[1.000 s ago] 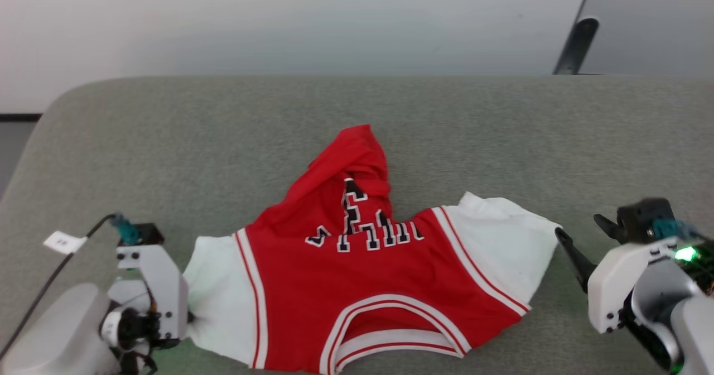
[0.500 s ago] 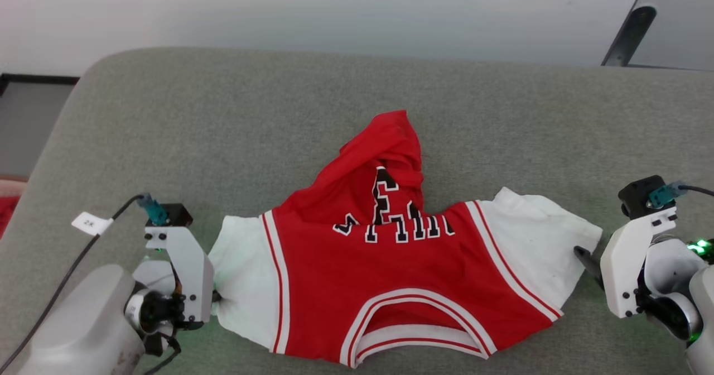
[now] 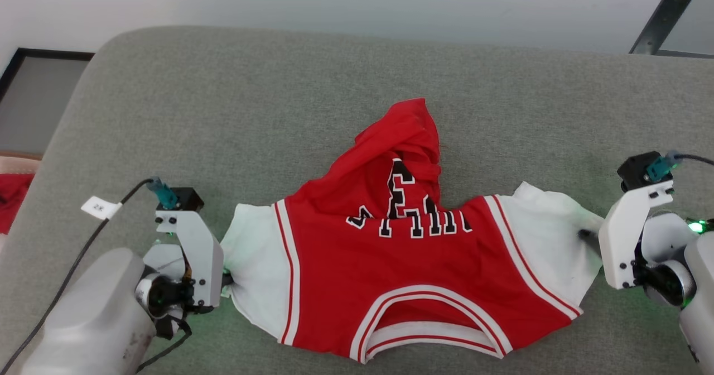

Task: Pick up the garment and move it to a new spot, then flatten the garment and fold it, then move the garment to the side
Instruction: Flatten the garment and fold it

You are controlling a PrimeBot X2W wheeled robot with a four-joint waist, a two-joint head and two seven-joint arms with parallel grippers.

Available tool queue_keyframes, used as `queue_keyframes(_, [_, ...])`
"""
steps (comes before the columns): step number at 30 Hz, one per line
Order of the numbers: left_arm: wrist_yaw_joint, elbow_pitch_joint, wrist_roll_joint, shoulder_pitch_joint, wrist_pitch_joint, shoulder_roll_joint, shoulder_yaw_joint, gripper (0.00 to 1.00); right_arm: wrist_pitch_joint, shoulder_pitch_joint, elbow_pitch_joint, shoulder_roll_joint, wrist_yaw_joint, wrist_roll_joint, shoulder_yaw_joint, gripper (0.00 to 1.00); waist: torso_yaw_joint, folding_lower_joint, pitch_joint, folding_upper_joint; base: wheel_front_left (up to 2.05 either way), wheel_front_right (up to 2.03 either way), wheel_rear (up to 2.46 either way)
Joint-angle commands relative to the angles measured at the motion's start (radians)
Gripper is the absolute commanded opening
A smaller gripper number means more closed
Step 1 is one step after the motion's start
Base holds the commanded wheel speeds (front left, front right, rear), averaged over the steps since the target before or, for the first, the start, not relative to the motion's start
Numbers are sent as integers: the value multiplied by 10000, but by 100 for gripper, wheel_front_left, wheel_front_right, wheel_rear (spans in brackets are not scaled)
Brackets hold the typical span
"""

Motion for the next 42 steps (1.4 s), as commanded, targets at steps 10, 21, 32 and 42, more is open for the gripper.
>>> queue_keyframes(10, [-163, 563, 145, -703, -70, 43, -113, 0, 1254, -664, 186, 38, -5, 1788, 376, 0, 25, 0, -504, 0, 0, 0, 0])
queue_keyframes(21, [-6, 121, 647, -2726, 436, 198, -225, 0, 1025, -2776, -199, 154, -5, 2571, 143, 0, -207, 0, -1707, 0, 0, 0, 0])
queue_keyframes(32, [403, 603, 1427, -5549, -7, -201, -191, 0, -1764, -5242, 1353, 1118, -6, 1988, -151, 0, -532, 0, -2278, 0, 0, 0, 0])
queue_keyframes(42, [505, 2082, 2094, -7602, -2245, -570, 2, 0, -5549, -7401, 3969, 1485, -6, 389, -956, 0, -792, 0, -2227, 0, 0, 0, 0])
